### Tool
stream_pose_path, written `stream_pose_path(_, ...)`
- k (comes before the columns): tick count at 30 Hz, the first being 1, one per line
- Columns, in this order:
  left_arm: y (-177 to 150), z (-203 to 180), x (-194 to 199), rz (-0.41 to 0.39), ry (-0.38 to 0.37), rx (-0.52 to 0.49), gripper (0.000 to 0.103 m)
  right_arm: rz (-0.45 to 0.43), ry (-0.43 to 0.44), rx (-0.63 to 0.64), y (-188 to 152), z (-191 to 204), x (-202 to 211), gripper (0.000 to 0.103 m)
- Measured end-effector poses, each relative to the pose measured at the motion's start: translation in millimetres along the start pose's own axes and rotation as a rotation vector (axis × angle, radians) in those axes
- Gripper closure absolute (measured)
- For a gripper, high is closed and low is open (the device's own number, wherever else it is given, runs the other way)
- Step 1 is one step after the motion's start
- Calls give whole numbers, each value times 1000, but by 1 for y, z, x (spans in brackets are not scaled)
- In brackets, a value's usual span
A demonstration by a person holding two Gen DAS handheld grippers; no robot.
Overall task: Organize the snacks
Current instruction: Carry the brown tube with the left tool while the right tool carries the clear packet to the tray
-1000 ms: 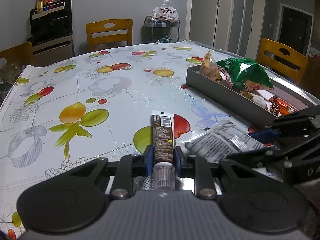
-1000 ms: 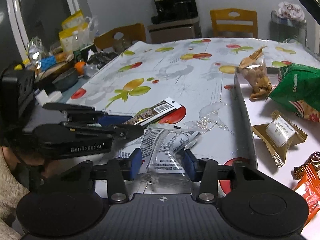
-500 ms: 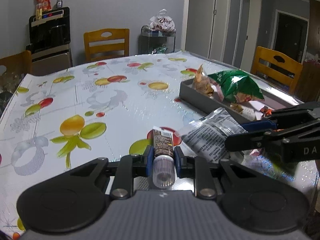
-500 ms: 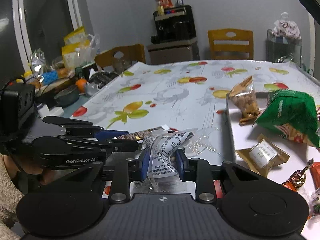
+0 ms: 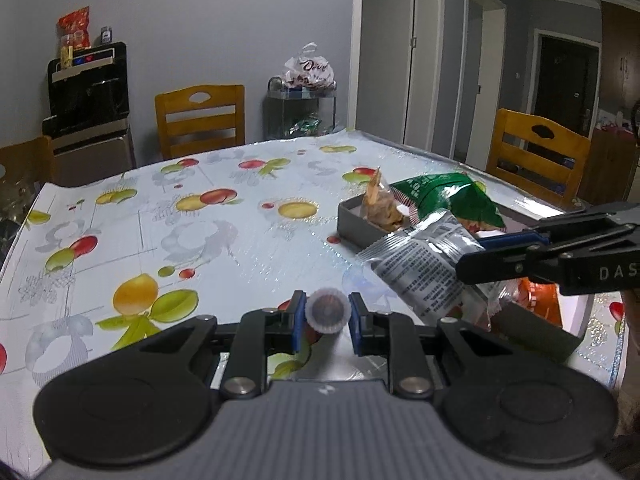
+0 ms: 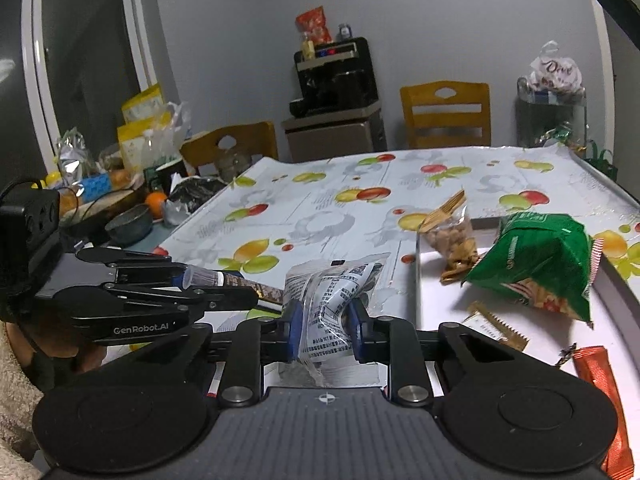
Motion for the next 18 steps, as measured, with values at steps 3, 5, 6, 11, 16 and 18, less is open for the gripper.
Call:
stream_pose_path(3, 3, -2, 3, -14, -6, -3, 85, -3, -6, -2, 1, -2, 2, 77)
stream_pose_path(5, 6, -3, 6, -31, -11, -3, 85, -7, -9, -4, 1, -3, 3, 78)
stream_pose_path(6, 8, -3, 7, -38, -12, -2, 85, -9, -10, -4, 2, -3, 4, 78)
stream_pose_path(11, 15, -4, 14, -69, -19, -2, 85, -24, -15, -5, 5, -4, 9, 78)
stream_pose_path(16, 25, -9, 19, -96, -33, -13, 85, -39, -24, -9, 7, -7, 16, 81)
stream_pose_path(18, 30, -13, 20, -105, -44, -24, 85, -43, -33, -10, 8, -9, 19, 84)
Point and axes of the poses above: each gripper's, at about its wrist camera, not at the fingertips, and x roughly against the way its jaws point, z to its left, y to its top, the point moved 6 cm from there along -x, roughly the way its jaws point, and after that the axes turned 4 degrees about z, right-handed, at the moved point
